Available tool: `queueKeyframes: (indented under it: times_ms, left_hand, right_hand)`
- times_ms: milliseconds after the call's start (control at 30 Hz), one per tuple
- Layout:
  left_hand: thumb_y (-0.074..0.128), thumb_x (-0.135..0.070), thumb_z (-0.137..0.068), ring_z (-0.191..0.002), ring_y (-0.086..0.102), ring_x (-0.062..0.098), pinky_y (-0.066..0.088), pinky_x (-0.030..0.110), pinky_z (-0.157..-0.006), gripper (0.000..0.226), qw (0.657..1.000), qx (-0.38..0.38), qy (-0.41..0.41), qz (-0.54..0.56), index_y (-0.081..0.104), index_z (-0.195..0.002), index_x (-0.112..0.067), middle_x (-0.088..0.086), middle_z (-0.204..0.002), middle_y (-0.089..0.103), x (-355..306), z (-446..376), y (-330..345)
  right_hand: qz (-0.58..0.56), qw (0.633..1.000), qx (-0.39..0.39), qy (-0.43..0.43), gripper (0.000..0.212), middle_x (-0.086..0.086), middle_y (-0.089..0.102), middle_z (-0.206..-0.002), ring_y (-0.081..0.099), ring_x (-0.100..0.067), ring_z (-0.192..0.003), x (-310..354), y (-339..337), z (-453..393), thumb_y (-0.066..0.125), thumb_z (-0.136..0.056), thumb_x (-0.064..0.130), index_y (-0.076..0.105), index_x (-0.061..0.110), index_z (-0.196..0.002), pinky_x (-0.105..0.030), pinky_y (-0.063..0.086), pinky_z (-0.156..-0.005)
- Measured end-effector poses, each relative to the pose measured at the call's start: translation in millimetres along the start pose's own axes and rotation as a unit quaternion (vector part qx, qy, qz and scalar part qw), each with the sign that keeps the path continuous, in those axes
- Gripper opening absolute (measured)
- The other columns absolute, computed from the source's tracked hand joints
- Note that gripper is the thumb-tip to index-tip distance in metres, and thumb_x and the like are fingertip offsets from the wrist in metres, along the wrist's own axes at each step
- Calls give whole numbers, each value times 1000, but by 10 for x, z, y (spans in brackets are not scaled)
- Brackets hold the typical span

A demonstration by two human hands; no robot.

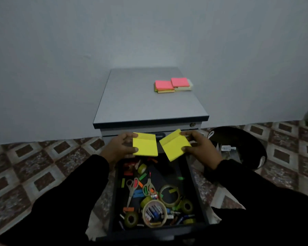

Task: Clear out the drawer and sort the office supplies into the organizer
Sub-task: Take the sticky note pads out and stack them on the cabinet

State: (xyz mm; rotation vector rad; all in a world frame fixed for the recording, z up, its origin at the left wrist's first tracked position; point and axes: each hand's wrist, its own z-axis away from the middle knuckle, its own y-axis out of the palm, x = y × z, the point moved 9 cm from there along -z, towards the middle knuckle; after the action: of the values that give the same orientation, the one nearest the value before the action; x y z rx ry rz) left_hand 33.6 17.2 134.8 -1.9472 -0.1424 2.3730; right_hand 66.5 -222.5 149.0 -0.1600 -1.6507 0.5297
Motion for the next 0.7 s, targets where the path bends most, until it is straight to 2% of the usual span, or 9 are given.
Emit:
queueKeyframes:
  times_ms: [67,167,300,533,700]
  left_hand:
    - [58,11,-84,-85,59,16,55,19,-59,38,1000,-1,14,8,52,-114,-11,3,-102,58,-194,-65,-12]
    - [58,12,-84,-86,60,16,55,18,-60,38,999,-13,27,36,53,-112,-13,4,-100,60,-466,-217,-55]
    - [57,13,-83,-82,60,13,57,19,-63,38,998,-29,39,51,53,-113,-12,3,-96,58,-750,-480,-121]
    - [57,11,-85,-79,59,12,54,21,-65,39,996,-40,41,65,53,-115,-13,2,-94,58,-951,-1149,-157]
    - [58,11,-84,-80,59,14,51,28,-72,39,996,-30,42,67,54,-115,-13,2,-95,58,-989,-1555,-100]
  right_hand:
    - [-41,999,-8,-5,43,-6,49,-97,55,-19,-77,142,-98,-112,59,-82,-12,52,8,-119,-23,54,-67]
    - [-83,996,-17,-1,41,-6,52,-93,57,-23,-83,266,-231,-357,58,-83,-12,52,7,-120,-30,56,-70]
    - [-114,992,-46,3,40,-10,55,-93,57,-18,-74,377,-407,-747,57,-83,-13,53,11,-115,-17,53,-55]
    - [-155,983,-96,21,44,-11,53,-89,54,-19,-71,245,-641,-1576,53,-81,-18,51,-2,-122,-17,54,-53]
    - [-160,979,-126,28,44,-16,50,-97,54,-20,-68,132,-772,-2100,54,-81,-18,51,-2,-121,-18,55,-53]
